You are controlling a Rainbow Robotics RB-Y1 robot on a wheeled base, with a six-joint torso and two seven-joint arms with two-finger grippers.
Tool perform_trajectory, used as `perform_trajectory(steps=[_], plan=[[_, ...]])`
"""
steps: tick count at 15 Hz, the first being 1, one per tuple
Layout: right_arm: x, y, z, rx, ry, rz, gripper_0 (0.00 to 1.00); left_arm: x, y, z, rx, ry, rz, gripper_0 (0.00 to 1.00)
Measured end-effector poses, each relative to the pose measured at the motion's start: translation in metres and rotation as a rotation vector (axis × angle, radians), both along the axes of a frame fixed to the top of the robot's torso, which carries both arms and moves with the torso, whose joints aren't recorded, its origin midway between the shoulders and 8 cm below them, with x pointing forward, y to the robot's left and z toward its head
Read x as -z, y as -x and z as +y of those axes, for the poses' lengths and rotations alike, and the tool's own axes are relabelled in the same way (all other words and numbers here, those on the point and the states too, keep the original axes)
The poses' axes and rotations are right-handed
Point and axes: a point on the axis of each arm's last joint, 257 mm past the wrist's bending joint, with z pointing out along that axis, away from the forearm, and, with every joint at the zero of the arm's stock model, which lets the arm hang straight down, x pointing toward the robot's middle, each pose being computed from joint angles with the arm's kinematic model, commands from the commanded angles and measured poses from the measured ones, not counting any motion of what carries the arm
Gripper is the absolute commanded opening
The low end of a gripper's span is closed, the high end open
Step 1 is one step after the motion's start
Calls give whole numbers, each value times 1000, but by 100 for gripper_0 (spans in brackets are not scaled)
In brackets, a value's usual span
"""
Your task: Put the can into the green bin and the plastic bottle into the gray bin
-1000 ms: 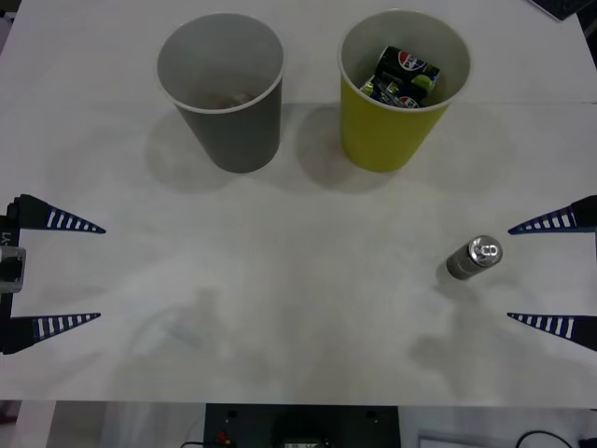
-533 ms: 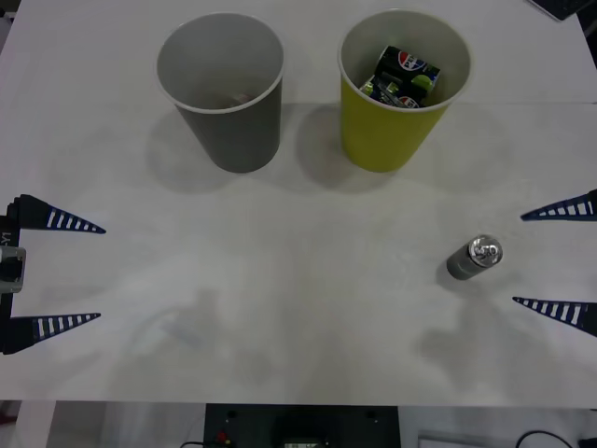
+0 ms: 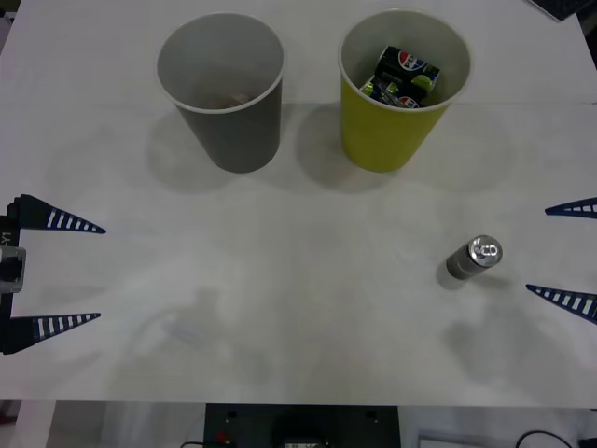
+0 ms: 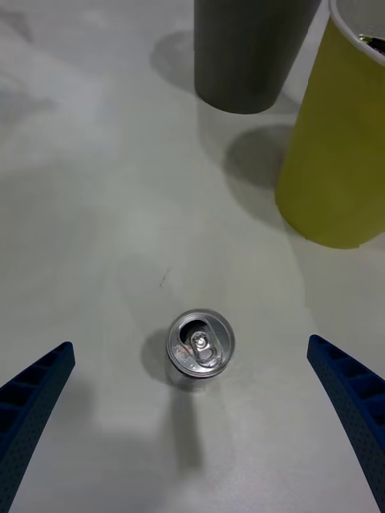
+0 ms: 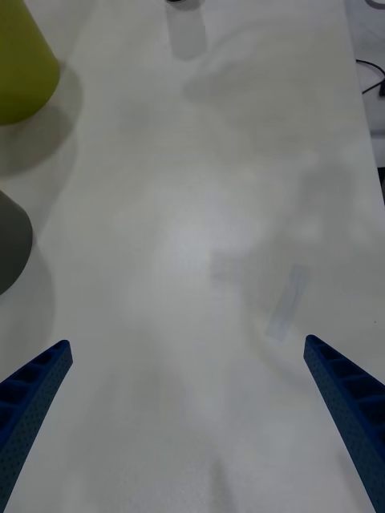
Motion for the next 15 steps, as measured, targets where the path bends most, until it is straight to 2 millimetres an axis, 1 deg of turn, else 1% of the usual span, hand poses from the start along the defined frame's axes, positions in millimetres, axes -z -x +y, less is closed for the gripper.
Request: perform_trajectory(steps=[3,8,11,15], plan=[[6,-1,-7,-1,-33,-48,100,0,0,0,0,0,0,100],[21,10,-17,-18,-111,-77,100,0,0,0,0,0,0,100],[32,12,-23,6,-154,-69,100,0,0,0,0,0,0,100],[45,12,-27,71,-261,-49,100,0,0,0,0,0,0,100]])
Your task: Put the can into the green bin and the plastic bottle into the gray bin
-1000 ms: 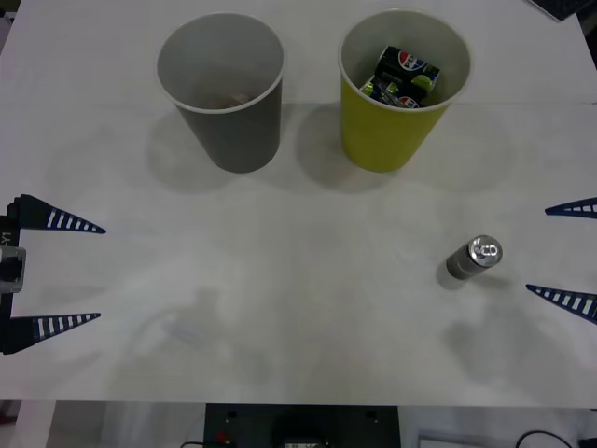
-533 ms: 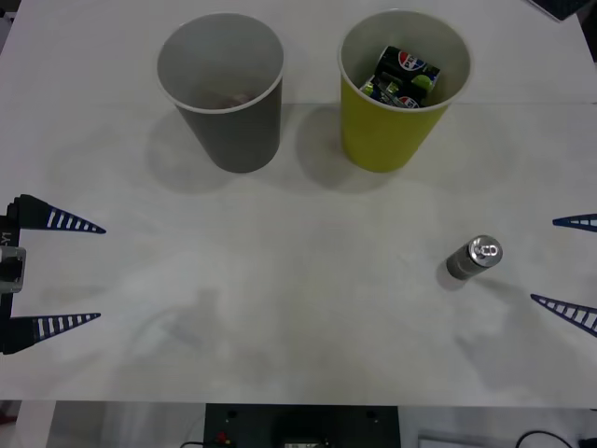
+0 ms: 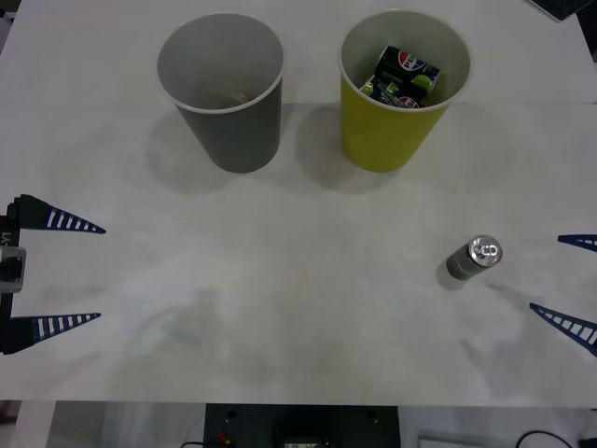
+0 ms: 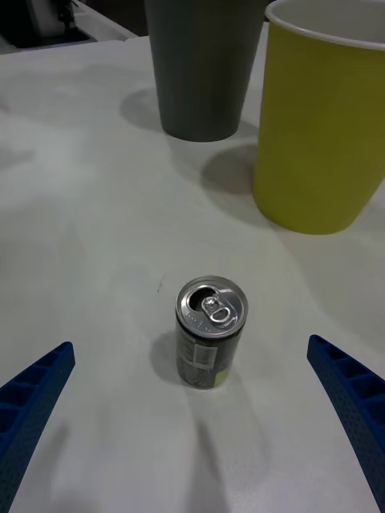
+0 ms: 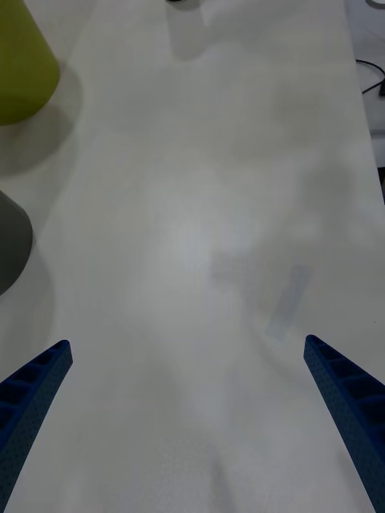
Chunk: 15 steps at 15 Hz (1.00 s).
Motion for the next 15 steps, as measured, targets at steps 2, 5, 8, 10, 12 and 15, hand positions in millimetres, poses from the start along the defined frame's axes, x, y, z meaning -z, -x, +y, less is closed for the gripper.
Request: perform_trajectory(steps=[2,5,8,10,12,15], plan=[[7,-2,-2,31,-58,11,100,0,0,0,0,0,0,100],[17,-10,2,69,-155,17,100,0,0,0,0,0,0,100],[28,-19,2,103,-205,16,100,0,0,0,0,0,0,100],[33,-24,2,119,-229,13,100,0,0,0,0,0,0,100],[40,-30,5,131,-257,12,100,0,0,0,0,0,0,100],[46,-39,14,144,-301,4,100,0,0,0,0,0,0,100]])
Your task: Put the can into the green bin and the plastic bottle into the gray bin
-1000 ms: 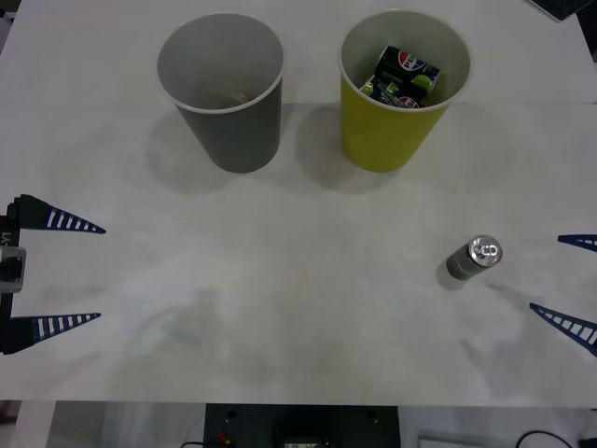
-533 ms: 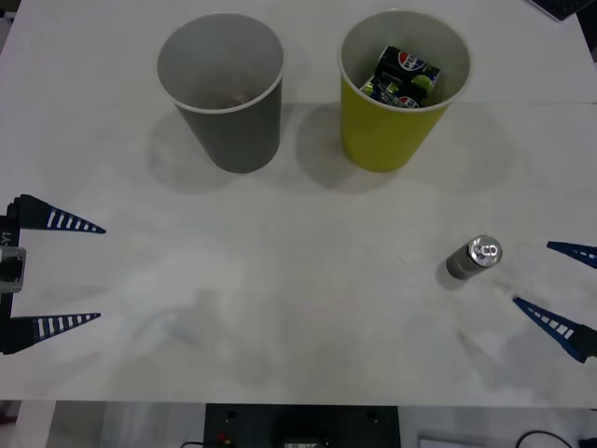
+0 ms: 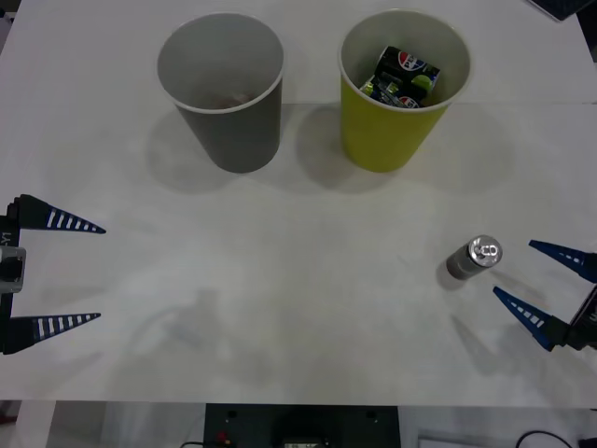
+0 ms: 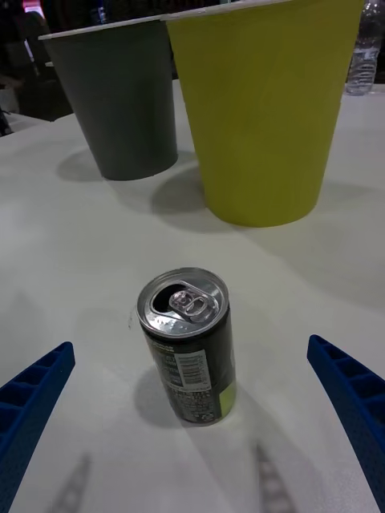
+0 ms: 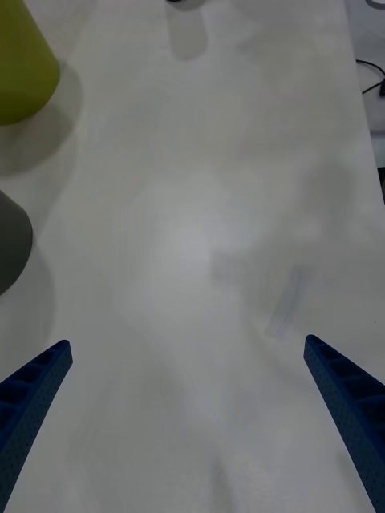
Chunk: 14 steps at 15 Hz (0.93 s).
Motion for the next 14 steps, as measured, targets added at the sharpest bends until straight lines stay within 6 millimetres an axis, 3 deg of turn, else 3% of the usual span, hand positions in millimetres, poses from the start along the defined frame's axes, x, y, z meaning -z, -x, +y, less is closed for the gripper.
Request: perform_trajectory(steps=[5,14], plan=[[13,-12,11,19,-30,-9,100,0,0,0,0,0,0,100],[32,-39,34,42,76,-49,100,0,0,0,0,0,0,100]])
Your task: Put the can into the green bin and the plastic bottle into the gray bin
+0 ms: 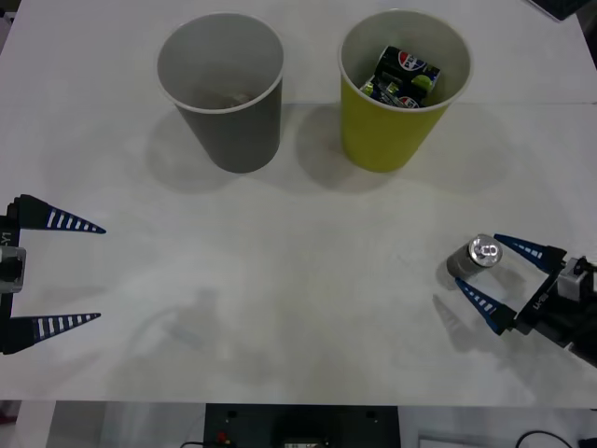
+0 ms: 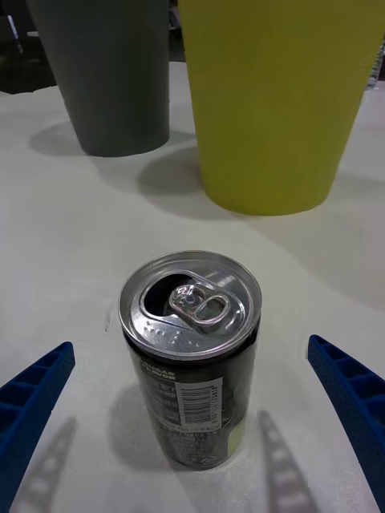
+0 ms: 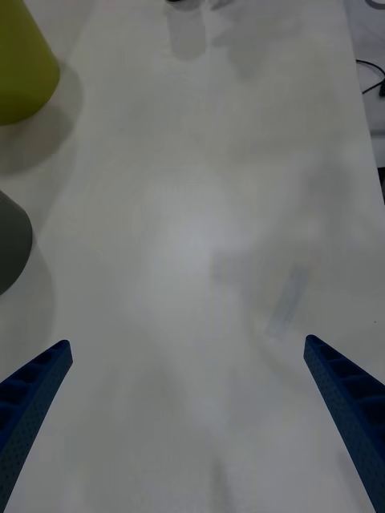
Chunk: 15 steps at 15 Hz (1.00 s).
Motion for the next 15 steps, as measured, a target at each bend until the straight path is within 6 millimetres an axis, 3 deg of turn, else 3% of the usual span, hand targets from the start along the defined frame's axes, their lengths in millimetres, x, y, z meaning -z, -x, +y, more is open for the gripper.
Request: perform_trajectory(steps=[8,9,10,11,15], plan=[[9,-16,15,18,40,-12,100,0,0,0,0,0,0,100],[9,-17,17,17,42,-16,96,0,0,0,0,0,0,100],[9,-17,18,16,46,-20,25,0,0,0,0,0,0,100],[9,-17,18,15,51,-24,0,0,0,0,0,0,0,100],[10,-17,18,15,59,-29,0,0,0,0,0,0,0,100]])
